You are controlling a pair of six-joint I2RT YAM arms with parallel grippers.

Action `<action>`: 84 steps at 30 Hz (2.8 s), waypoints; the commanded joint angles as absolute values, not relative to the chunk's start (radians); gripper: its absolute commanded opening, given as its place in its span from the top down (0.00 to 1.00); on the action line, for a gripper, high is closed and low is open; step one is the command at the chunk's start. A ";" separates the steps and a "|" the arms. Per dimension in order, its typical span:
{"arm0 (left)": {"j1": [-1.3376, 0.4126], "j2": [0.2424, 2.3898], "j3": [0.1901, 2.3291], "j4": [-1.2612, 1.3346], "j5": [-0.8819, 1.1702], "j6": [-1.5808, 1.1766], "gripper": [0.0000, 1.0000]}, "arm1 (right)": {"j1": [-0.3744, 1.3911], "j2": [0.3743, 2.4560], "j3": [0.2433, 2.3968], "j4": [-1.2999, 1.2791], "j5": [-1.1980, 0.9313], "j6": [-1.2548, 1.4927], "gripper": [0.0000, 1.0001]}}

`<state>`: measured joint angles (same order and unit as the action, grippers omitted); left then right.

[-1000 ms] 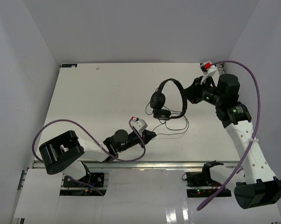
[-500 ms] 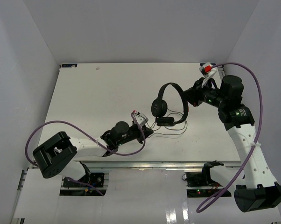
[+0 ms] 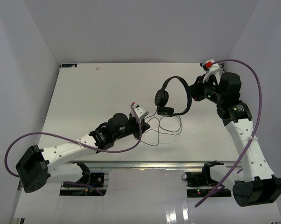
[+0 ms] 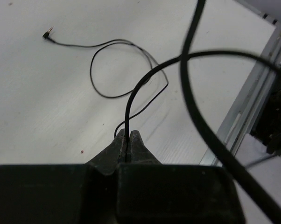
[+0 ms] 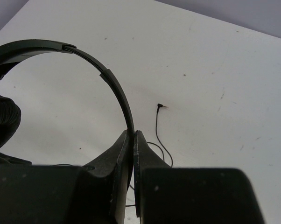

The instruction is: Wrap the headphones

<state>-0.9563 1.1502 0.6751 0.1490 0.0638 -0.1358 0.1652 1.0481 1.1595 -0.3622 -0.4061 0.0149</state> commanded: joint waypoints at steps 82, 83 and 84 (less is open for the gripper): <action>-0.936 1.420 2.151 -0.856 -0.661 0.289 1.00 | 0.319 1.074 0.858 -0.200 -0.508 -0.352 0.92; -0.936 1.418 2.134 -0.852 -0.678 0.289 1.00 | 0.318 1.057 0.853 -0.194 -0.515 -0.345 0.92; -0.934 1.415 2.103 -0.849 -0.689 0.283 1.00 | 0.318 1.041 0.850 -0.185 -0.504 -0.332 0.92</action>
<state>-0.9386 1.4528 2.1470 -0.8715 -0.6292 0.2882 0.3153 1.1199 0.8043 -0.2112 -0.4145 -0.3483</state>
